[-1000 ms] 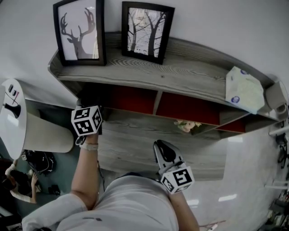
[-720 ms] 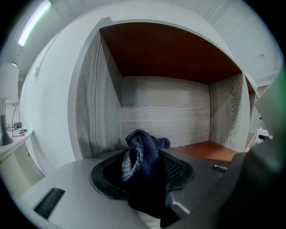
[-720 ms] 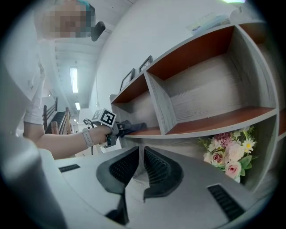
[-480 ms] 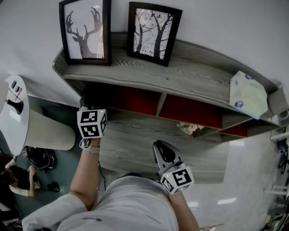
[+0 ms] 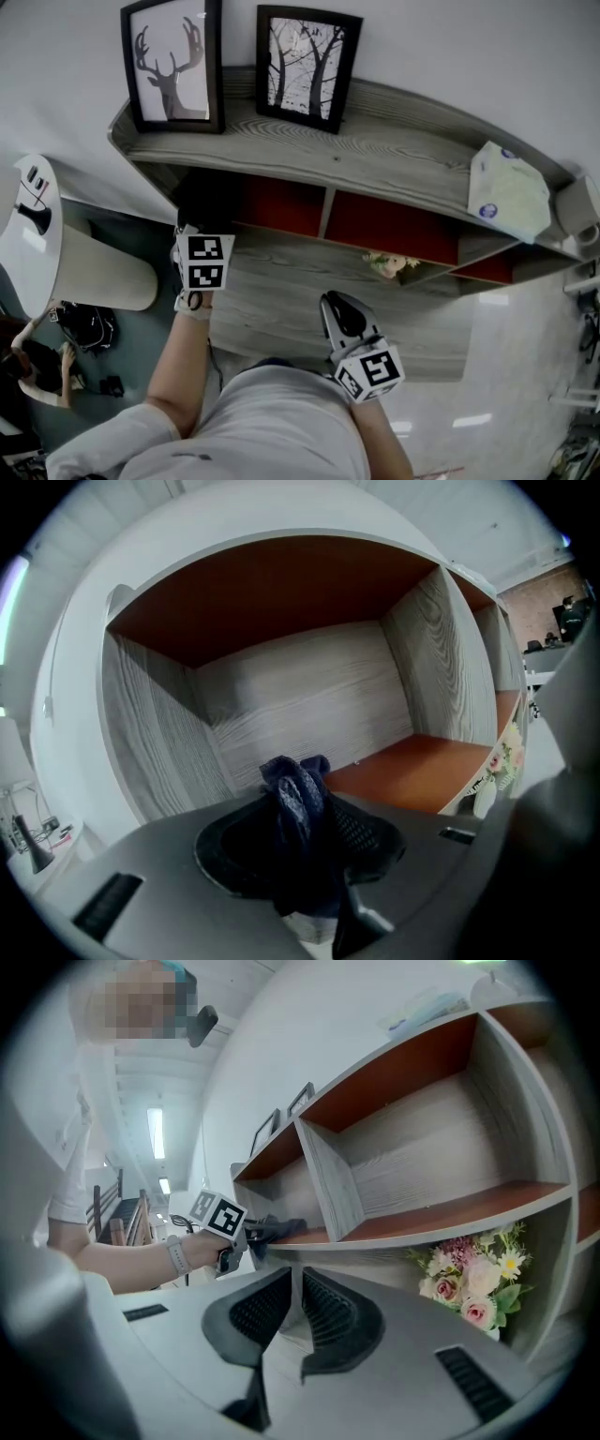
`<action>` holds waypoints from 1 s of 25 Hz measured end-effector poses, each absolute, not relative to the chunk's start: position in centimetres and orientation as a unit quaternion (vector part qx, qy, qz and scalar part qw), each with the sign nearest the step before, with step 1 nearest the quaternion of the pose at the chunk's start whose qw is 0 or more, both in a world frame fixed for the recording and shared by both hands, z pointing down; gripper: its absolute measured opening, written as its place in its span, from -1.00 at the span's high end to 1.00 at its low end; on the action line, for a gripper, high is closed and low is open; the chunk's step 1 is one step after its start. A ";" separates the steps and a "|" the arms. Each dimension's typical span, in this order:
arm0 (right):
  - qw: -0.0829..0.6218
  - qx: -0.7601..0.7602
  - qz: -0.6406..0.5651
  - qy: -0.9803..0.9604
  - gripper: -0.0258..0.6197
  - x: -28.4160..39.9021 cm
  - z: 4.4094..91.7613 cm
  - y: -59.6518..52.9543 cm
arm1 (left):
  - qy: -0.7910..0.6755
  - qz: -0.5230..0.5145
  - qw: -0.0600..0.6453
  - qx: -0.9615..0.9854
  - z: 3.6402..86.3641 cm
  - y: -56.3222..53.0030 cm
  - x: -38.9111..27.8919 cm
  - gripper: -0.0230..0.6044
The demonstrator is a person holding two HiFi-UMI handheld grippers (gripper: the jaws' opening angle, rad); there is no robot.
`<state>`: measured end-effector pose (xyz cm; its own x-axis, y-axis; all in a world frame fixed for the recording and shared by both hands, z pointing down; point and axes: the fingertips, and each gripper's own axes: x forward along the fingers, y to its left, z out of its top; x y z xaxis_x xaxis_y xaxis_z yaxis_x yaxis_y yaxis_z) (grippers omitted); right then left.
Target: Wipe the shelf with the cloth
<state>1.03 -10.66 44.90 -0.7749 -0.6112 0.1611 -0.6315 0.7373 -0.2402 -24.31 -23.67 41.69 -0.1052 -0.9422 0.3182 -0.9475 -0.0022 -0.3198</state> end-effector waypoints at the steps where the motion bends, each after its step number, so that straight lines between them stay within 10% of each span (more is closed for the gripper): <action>1: 0.036 0.333 0.142 -0.931 0.79 1.1 44.9 -10.6 | -0.709 0.236 0.006 0.664 41.7 -23.7 -24.7 0.48; 25: 0.034 0.322 0.150 -0.934 0.79 0.8 45.0 -11.0 | -0.711 0.449 -0.165 0.515 39.6 -24.3 -29.6 0.54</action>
